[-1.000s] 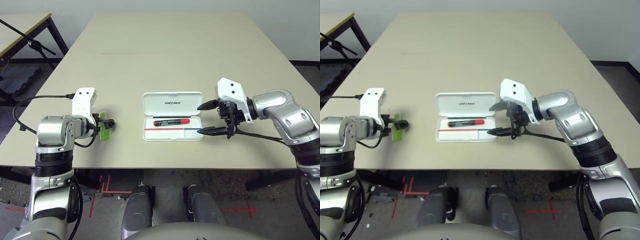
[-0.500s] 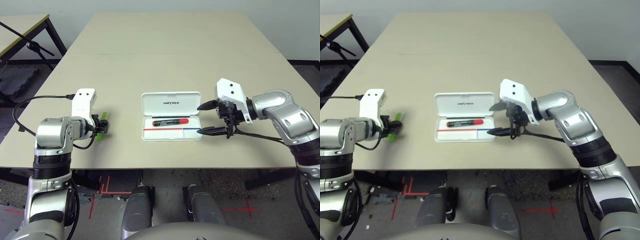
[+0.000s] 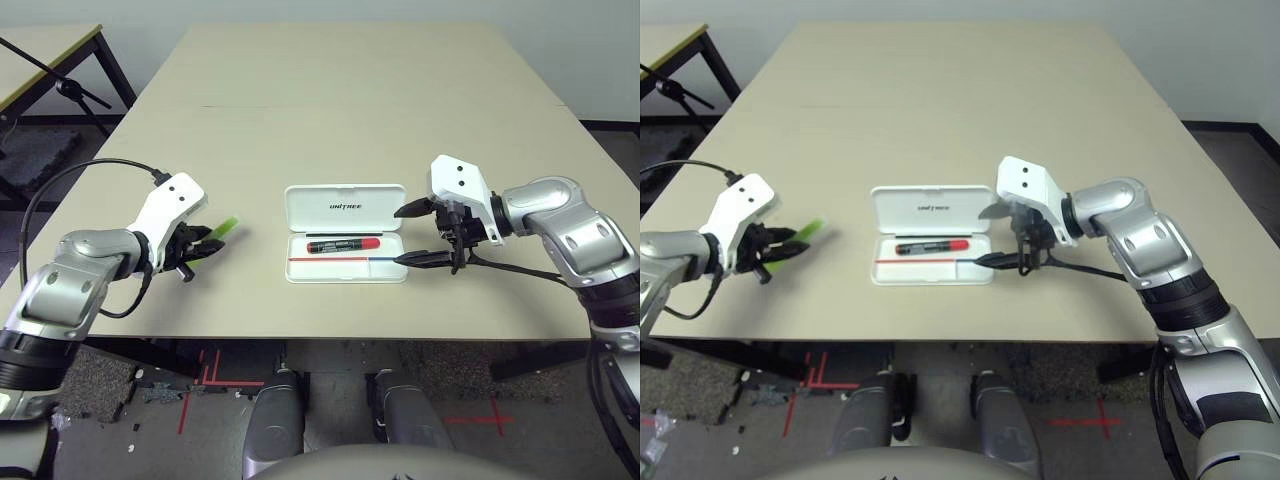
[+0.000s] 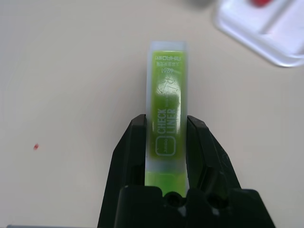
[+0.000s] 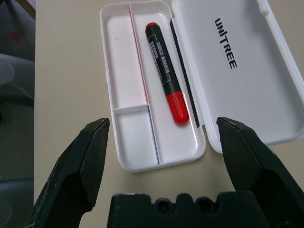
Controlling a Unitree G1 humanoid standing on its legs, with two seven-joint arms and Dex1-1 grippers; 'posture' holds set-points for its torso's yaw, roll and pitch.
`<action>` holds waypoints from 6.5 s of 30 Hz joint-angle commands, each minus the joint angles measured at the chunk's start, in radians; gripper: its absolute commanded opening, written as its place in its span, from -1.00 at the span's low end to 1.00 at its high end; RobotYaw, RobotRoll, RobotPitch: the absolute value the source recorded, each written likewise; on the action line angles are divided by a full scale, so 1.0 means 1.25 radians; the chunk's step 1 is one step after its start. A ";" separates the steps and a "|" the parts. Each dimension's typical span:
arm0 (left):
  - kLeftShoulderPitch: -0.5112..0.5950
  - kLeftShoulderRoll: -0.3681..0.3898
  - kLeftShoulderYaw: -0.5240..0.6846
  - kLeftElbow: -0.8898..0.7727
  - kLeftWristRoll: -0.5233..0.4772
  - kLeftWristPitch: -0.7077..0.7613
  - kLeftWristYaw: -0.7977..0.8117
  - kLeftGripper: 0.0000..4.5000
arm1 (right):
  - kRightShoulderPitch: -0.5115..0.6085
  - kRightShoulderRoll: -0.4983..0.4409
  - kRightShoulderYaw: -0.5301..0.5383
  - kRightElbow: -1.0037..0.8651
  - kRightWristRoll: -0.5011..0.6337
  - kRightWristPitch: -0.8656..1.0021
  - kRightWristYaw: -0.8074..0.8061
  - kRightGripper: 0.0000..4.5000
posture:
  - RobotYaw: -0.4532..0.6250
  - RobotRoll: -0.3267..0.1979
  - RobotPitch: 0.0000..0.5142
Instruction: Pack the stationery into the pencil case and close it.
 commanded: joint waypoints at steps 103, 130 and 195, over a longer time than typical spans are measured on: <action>-0.313 -0.071 -0.136 -0.096 -0.003 0.032 -0.218 0.99 | 0.061 0.212 -0.305 -0.139 -0.058 0.618 -0.635 1.00 | -0.32 0.25 -0.61; -0.327 -0.090 -0.146 -0.116 -0.009 0.030 -0.206 0.99 | 0.078 0.328 -0.247 0.063 -0.054 0.470 -0.770 1.00 | -0.24 0.25 -0.68; -0.326 -0.117 -0.151 -0.102 0.004 -0.007 -0.197 1.00 | 0.028 0.023 0.058 0.083 -0.063 -0.229 0.060 -0.85 | -0.25 0.25 -0.64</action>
